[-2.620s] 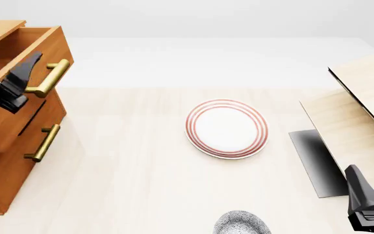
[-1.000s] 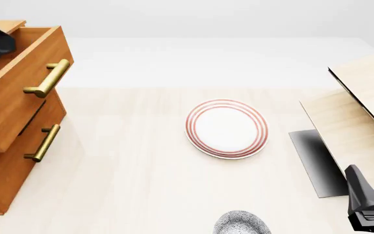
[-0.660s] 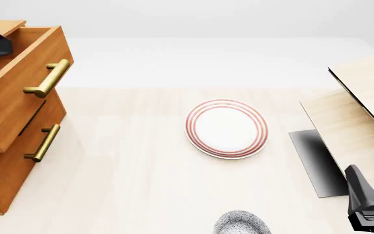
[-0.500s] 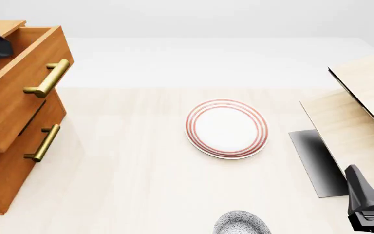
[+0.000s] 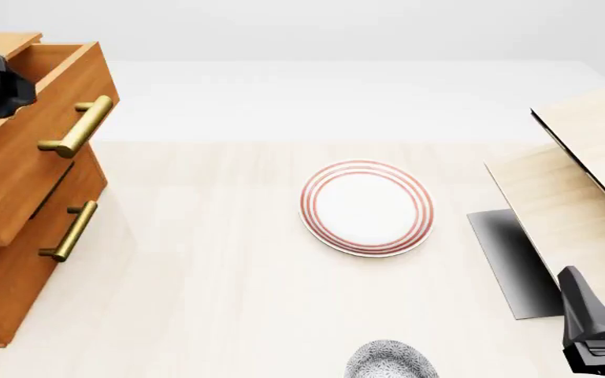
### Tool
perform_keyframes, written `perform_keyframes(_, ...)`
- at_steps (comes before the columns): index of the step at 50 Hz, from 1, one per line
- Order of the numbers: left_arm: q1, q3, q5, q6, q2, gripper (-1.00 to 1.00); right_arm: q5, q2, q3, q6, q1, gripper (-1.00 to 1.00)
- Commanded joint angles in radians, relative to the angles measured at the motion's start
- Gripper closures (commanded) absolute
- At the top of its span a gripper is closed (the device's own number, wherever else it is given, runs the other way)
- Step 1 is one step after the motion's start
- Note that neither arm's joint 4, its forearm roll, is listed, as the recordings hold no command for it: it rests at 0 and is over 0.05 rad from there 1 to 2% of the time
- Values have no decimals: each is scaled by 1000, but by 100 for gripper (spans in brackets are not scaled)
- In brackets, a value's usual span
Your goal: Open the top drawer of the cabinet and put the bowl in it.
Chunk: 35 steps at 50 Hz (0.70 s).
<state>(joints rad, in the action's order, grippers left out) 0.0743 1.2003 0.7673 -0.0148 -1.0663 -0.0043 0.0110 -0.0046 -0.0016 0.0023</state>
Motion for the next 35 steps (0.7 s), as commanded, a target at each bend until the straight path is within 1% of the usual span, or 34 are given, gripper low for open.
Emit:
perform_keyframes(1, 4, -26, -22, -1, -6, -100, 1, -1, 1, 1, -1, -100)
perform_keyframes(24, -1, -73, -61, -8, -25, -100, 1, -2, 1, 0, -1, -100)
perform_keyframes(35, -10, -76, -70, -2, -32, -100, 1, -2, 1, 0, 0, -100)
